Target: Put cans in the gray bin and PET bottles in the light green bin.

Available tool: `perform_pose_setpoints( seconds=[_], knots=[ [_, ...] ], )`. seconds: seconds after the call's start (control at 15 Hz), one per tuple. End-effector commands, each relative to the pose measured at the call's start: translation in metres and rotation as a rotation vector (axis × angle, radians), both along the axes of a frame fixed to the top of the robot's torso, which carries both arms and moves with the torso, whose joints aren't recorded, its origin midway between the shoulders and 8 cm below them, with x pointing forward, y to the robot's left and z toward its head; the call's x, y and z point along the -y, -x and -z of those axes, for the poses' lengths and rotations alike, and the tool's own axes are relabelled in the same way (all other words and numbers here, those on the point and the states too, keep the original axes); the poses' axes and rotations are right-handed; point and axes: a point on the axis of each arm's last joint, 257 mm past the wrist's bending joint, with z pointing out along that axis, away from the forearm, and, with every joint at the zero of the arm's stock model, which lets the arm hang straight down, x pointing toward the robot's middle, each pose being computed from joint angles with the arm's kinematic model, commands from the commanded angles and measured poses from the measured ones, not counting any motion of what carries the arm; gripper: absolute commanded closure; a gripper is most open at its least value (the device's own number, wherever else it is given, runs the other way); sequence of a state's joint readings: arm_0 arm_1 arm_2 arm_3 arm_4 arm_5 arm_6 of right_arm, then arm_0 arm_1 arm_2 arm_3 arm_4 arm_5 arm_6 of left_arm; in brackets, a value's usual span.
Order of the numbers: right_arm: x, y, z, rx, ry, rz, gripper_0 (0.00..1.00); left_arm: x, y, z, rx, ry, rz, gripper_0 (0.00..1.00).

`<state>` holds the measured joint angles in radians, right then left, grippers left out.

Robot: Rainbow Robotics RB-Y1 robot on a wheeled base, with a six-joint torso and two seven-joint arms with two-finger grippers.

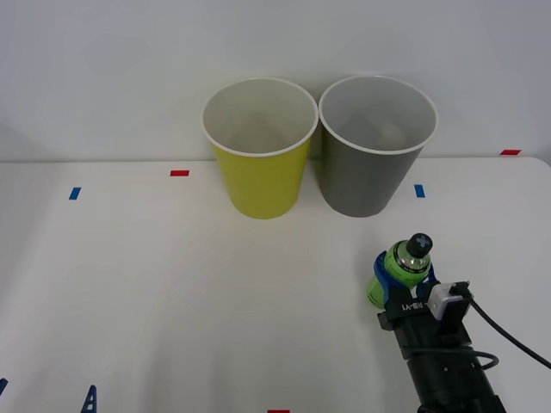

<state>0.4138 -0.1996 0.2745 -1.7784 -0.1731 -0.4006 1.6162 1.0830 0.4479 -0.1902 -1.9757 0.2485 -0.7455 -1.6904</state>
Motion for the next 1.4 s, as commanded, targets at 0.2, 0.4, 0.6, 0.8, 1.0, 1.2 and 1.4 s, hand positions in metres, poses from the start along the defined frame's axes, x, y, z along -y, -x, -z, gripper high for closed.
perform_pose_setpoints(
  seconds=[0.2,0.4,0.6,0.8,1.0,1.2,1.4],
  knots=[
    [0.005,-0.001,-0.006,0.013,0.017,0.010,1.00,0.000,0.000,0.000,0.000,0.000,0.000,0.00],
    [0.005,0.003,-0.026,-0.053,0.030,-0.005,1.00,0.000,0.000,0.000,0.000,0.000,0.000,0.00],
    [0.004,0.013,-0.056,-0.095,0.027,-0.025,1.00,0.000,0.000,0.000,0.000,0.000,0.000,0.00],
    [0.003,0.014,-0.083,-0.062,0.032,-0.053,1.00,0.000,0.000,0.000,0.000,0.000,0.000,0.00],
    [-0.010,0.012,-0.114,-0.074,0.024,-0.100,1.00,0.000,0.000,0.000,0.000,0.000,0.000,0.00],
    [-0.024,0.002,-0.142,-0.063,-0.059,-0.147,1.00,0.000,0.000,0.000,0.000,0.000,0.000,0.00],
    [-0.037,-0.014,-0.176,-0.032,-0.120,-0.189,1.00,0.000,0.000,0.000,0.000,0.000,0.000,0.00]
  ],
)
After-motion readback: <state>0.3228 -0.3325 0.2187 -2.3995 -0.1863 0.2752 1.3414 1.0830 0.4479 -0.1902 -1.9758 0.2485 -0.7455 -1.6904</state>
